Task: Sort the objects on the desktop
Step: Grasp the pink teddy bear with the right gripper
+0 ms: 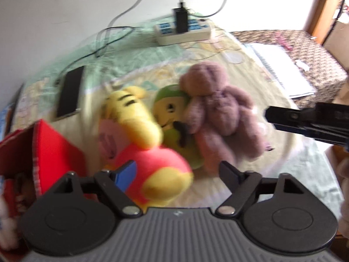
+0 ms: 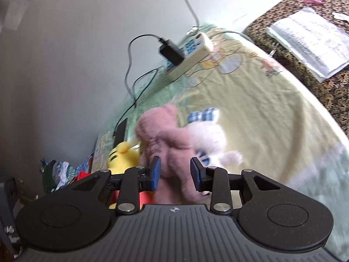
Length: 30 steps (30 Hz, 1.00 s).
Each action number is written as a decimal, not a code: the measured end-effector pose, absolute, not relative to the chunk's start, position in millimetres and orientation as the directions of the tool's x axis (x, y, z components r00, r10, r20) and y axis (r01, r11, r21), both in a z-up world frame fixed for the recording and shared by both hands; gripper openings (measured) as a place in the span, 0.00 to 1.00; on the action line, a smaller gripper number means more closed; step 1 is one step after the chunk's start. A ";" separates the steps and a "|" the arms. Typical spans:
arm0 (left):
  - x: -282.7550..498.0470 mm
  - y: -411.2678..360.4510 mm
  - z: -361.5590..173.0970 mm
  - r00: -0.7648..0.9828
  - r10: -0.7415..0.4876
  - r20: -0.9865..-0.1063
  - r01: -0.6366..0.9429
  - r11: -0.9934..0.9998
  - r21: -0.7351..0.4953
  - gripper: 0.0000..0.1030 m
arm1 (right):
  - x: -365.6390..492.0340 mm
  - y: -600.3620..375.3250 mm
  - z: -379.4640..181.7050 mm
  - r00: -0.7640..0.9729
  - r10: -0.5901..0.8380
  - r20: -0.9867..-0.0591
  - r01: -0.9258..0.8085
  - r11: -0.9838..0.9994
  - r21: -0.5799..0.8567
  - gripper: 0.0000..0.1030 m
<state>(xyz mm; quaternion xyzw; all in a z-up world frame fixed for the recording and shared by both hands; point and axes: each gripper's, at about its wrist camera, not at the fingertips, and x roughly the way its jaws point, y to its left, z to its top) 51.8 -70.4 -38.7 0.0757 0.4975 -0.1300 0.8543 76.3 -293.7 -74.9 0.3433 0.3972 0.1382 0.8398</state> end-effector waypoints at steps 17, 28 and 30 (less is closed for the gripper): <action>105.0 -85.6 -74.2 0.420 -0.363 -0.832 0.303 0.920 -0.248 0.92 | 138.2 -266.3 -89.8 0.593 0.571 -0.568 -0.120 0.760 0.639 0.56; 100.6 -90.4 -69.9 0.439 -0.360 -0.823 0.310 0.921 -0.237 0.86 | 120.4 -261.2 -88.3 0.596 0.543 -0.592 -0.188 0.811 0.554 0.43; 96.2 -89.7 -68.0 0.439 -0.362 -0.823 0.312 0.920 -0.238 0.82 | 114.7 -267.4 -91.3 0.585 0.558 -0.589 -0.165 0.793 0.587 0.37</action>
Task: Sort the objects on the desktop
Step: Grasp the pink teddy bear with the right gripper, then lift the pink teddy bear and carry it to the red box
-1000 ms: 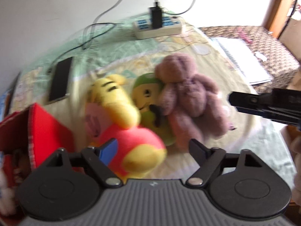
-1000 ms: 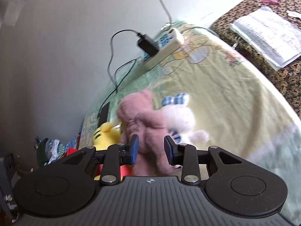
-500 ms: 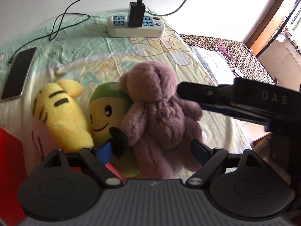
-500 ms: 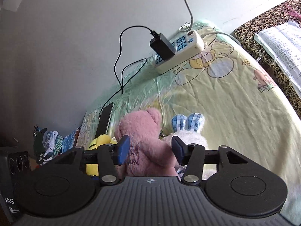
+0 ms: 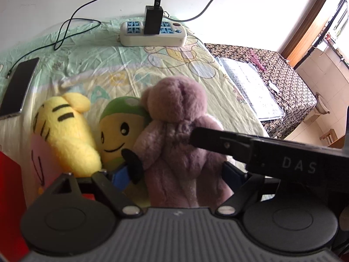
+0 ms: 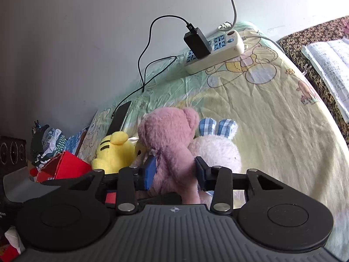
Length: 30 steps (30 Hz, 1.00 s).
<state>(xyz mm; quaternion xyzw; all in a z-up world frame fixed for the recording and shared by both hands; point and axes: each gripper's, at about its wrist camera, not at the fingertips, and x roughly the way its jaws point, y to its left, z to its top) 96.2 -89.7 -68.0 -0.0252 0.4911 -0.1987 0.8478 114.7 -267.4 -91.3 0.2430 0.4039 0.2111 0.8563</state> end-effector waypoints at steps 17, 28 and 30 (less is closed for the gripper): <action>32.3 -94.1 -76.6 0.358 -0.398 -0.845 0.407 0.881 -0.242 0.58 | 54.6 -263.8 -111.9 0.486 0.592 -0.643 -0.101 0.769 0.631 0.21; 34.9 -98.0 -87.6 0.458 -0.355 -0.815 0.500 0.861 -0.093 0.91 | 74.5 -265.8 -133.8 0.497 0.648 -0.577 -0.020 0.673 0.739 0.38; 35.6 -100.2 -92.6 0.456 -0.362 -0.813 0.502 0.859 -0.100 0.89 | 77.8 -267.0 -139.6 0.488 0.658 -0.574 0.005 0.655 0.756 0.37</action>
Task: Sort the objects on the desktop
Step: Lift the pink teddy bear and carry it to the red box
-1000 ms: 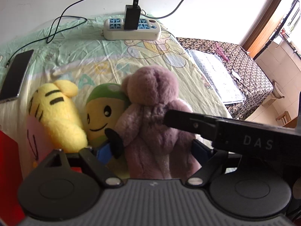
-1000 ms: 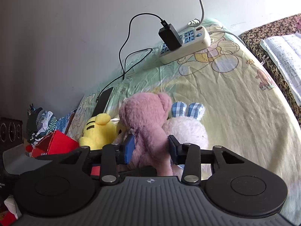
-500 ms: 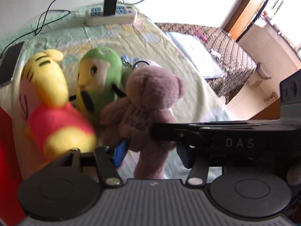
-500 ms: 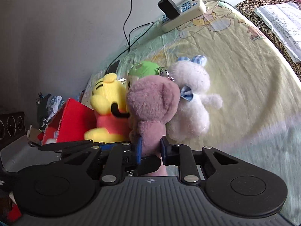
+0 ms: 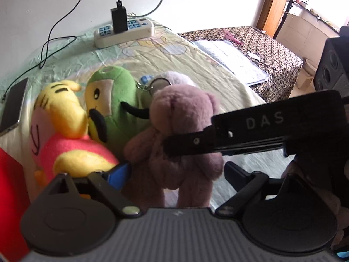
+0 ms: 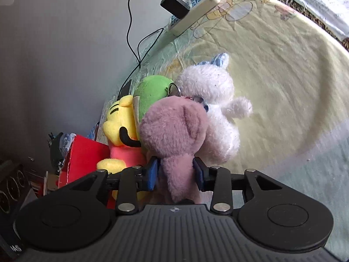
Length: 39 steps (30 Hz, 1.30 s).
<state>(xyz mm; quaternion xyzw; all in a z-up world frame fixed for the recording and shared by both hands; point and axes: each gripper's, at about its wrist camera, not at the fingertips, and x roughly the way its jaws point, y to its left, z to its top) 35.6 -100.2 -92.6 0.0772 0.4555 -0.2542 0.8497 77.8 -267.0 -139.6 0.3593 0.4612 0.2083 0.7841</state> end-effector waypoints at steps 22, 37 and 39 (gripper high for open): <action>-32.2 -57.8 -23.6 0.507 -0.504 -0.700 0.495 0.835 -0.243 0.65 | 17.5 -251.2 -54.2 0.472 0.732 -0.491 -0.264 0.649 0.714 0.29; -55.1 106.8 63.7 0.742 -0.419 -0.523 0.383 0.906 -0.182 0.65 | 29.0 -100.0 28.5 0.463 0.829 -0.313 -0.535 0.543 0.648 0.29; -54.2 130.6 66.4 0.763 -0.395 -0.512 0.358 0.917 -0.175 0.65 | 34.1 -73.4 32.4 0.456 0.837 -0.302 -0.560 0.534 0.633 0.29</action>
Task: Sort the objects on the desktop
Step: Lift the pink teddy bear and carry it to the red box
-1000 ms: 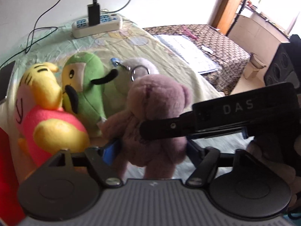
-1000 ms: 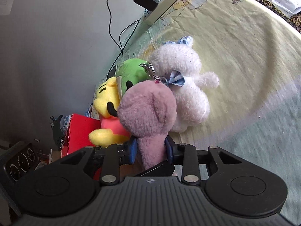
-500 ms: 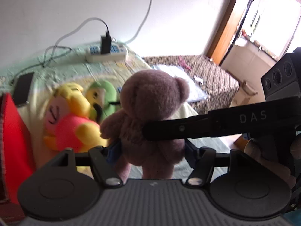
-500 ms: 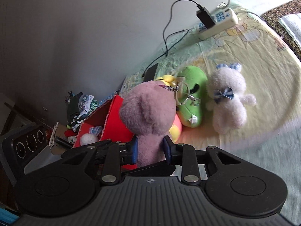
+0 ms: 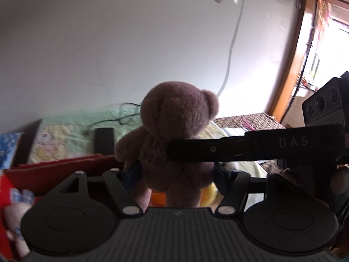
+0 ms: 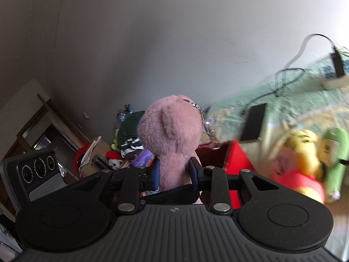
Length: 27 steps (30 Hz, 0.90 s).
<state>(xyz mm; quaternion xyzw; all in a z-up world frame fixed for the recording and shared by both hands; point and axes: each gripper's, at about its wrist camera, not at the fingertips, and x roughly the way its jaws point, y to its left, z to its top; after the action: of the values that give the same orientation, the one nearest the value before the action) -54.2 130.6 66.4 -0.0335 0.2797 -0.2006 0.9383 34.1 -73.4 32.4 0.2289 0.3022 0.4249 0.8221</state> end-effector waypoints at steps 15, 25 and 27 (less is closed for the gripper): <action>-19.0 251.2 -0.5 0.705 -0.270 -0.657 0.159 0.961 -0.224 0.65 | 71.3 64.5 -21.7 0.279 0.844 -0.458 -0.519 0.534 0.667 0.29; -5.8 280.9 -41.9 0.634 -0.263 -0.727 0.109 0.962 -0.252 0.65 | 97.3 96.1 -65.7 0.160 0.817 -0.554 -0.388 0.568 0.726 0.29; -3.2 284.1 -45.7 0.622 -0.271 -0.735 0.104 0.958 -0.266 0.65 | 103.8 100.1 -71.9 0.144 0.809 -0.570 -0.351 0.581 0.735 0.28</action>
<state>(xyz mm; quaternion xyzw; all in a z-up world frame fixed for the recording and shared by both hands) -3.2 284.1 -45.7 -0.0990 0.4220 -0.1049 0.8950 103.8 100.1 -72.0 0.2215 0.5170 0.4007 0.7232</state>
